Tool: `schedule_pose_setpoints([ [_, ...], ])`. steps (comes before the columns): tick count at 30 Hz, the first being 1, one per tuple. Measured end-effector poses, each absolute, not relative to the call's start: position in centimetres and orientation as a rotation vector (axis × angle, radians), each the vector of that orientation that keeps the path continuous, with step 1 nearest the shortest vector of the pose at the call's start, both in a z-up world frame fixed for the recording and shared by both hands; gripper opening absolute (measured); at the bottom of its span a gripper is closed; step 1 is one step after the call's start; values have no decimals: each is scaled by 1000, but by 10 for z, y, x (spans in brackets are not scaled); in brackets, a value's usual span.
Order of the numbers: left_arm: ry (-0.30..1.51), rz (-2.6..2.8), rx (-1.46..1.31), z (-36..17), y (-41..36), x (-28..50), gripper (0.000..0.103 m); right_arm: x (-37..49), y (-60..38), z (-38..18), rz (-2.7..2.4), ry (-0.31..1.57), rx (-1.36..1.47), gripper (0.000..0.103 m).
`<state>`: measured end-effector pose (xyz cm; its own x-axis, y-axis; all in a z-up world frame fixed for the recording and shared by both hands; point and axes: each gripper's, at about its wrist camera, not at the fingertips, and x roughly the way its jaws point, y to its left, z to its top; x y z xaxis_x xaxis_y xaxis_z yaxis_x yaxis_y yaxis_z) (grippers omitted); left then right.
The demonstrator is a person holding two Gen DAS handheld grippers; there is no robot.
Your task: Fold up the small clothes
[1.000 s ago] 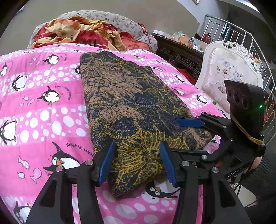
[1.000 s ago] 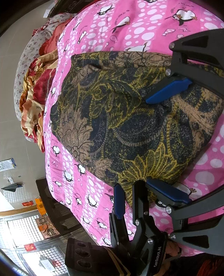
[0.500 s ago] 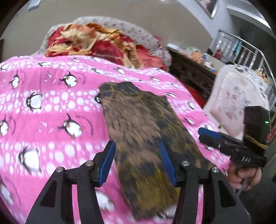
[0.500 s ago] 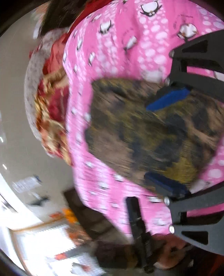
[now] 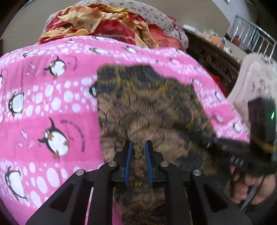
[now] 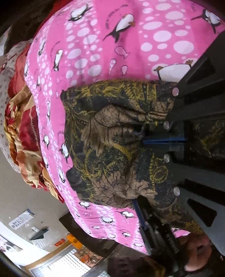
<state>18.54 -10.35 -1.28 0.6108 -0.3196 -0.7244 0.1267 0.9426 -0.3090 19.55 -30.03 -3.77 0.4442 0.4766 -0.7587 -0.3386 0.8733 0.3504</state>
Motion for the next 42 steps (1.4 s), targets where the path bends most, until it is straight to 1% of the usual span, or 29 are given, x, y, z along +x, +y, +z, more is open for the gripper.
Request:
schedule_pose_setpoints([
  [2, 816, -256, -240, 7, -100, 192, 0, 198, -298, -30, 498, 1026, 152, 0],
  [3, 794, -256, -236, 16, -99, 202, 0, 200, -300, -20, 484, 1015, 179, 6],
  [4, 785, -254, -235, 21, -99, 210, 0, 202, -301, -8, 464, 967, 189, 17],
  [6, 782, -237, -245, 25, -100, 232, 0, 216, -299, 12, 370, 908, 170, 28],
  [9, 817, -209, -310, 12, -104, 260, 0, 245, -292, 19, 281, 893, 171, 28],
  [12, 862, -177, -335, -19, -101, 272, 0, 274, -285, -3, 269, 937, 208, 28],
  [13, 856, -180, -340, -26, -101, 271, 0, 282, -280, -18, 272, 968, 198, 31],
  [15, 818, -189, -358, -31, -99, 266, 0, 286, -280, -39, 264, 965, 173, 38],
  [17, 809, -199, -379, -34, -96, 266, 0, 284, -287, -41, 278, 958, 236, 39],
  [25, 808, -199, -380, -36, -95, 268, 0, 288, -292, -47, 298, 959, 289, 41],
  [42, 807, -200, -382, -36, -96, 269, 0, 288, -295, -48, 304, 958, 304, 42],
])
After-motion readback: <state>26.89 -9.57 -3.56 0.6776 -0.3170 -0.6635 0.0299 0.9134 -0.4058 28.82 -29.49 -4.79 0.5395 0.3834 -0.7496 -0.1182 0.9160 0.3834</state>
